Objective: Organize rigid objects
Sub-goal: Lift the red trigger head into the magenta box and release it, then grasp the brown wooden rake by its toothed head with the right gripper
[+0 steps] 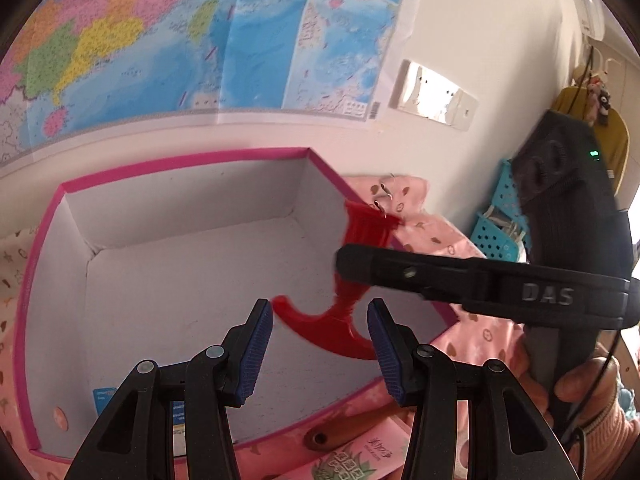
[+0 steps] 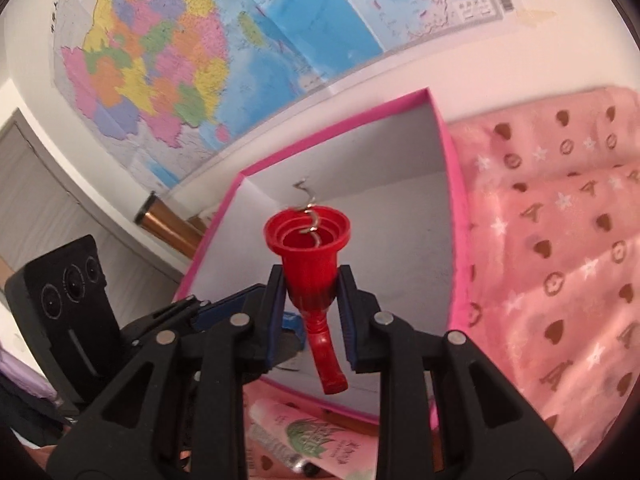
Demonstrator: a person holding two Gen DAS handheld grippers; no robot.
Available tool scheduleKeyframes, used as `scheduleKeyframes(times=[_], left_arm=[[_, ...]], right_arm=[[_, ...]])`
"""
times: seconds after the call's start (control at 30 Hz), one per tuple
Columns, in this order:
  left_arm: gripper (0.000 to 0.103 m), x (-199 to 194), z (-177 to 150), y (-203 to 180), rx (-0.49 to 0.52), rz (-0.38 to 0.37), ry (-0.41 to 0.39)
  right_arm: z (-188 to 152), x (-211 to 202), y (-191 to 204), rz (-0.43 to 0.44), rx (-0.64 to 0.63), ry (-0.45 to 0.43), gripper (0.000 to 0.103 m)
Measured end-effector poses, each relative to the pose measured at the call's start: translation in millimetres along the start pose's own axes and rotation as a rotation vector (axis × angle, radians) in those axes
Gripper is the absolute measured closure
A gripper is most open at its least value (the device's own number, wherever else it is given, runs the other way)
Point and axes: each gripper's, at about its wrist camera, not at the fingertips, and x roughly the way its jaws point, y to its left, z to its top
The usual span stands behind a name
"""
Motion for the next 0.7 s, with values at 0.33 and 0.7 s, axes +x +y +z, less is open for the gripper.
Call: scheduleKeyframes(times=[0.33,0.7], left_arm=[[0.054,-8,-7,4,-0.004,0.025,-0.011],[0.052,-41,-25,8,-0.004,0.045,-0.076]], right_arm=[[-6,-35,-9,-0.107,-0.004,-0.083,0.055],[-35,-69,-18,-0.083,-0.007,-0.115,0.055]])
